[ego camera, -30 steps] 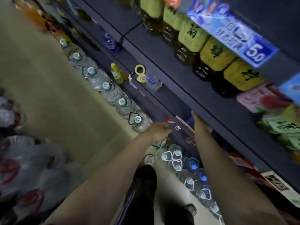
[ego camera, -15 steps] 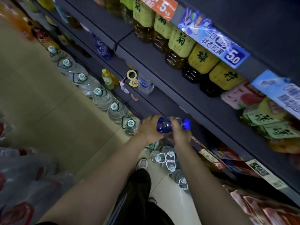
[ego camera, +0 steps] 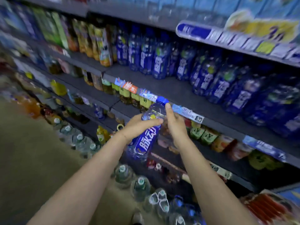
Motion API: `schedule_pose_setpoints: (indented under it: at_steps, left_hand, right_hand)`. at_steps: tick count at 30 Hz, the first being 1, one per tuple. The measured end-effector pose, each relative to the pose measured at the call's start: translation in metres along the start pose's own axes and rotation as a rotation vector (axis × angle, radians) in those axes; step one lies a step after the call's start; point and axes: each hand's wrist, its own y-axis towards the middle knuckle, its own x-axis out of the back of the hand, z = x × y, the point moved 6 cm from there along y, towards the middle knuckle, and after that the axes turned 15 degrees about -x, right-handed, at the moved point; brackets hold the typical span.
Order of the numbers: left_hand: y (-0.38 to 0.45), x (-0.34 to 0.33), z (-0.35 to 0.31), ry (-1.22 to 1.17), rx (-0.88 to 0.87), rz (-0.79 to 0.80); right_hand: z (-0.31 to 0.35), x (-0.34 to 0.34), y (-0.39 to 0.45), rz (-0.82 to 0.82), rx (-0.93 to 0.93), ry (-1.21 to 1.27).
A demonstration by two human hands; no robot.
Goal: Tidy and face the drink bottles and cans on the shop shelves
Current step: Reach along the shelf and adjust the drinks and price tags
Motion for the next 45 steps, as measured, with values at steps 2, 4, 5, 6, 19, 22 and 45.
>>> schedule_pose_setpoints:
  at_steps: [2, 4, 5, 6, 19, 22, 45]
  left_hand:
    - [0.000, 0.002, -0.064, -0.042, -0.142, -0.060]
    - [0.001, 0.005, -0.122, -0.109, -0.268, -0.143]
    - [0.001, 0.008, -0.147, -0.148, -0.327, -0.181]
    - [0.003, 0.008, -0.170, -0.187, -0.388, -0.194]
    - [0.063, -0.014, -0.300, -0.153, -0.780, 0.119]
    - [0.080, -0.009, -0.268, -0.098, -0.725, 0.196]
    - [0.245, 0.035, -0.044, 0.175, -0.316, -0.013]
  right_hand:
    - [0.053, 0.012, -0.033, 0.025, 0.169, 0.014]
    - [0.095, 0.022, -0.065, 0.079, 0.337, -0.006]
    - [0.110, 0.027, -0.078, 0.107, 0.402, -0.037]
    - [0.123, 0.032, -0.088, 0.126, 0.453, -0.079]
    - [0.241, 0.089, -0.117, -0.244, 0.727, -0.296]
    - [0.227, 0.072, -0.085, -0.123, 0.678, -0.351]
    - [0.140, 0.016, 0.160, -0.283, 0.120, -0.300]
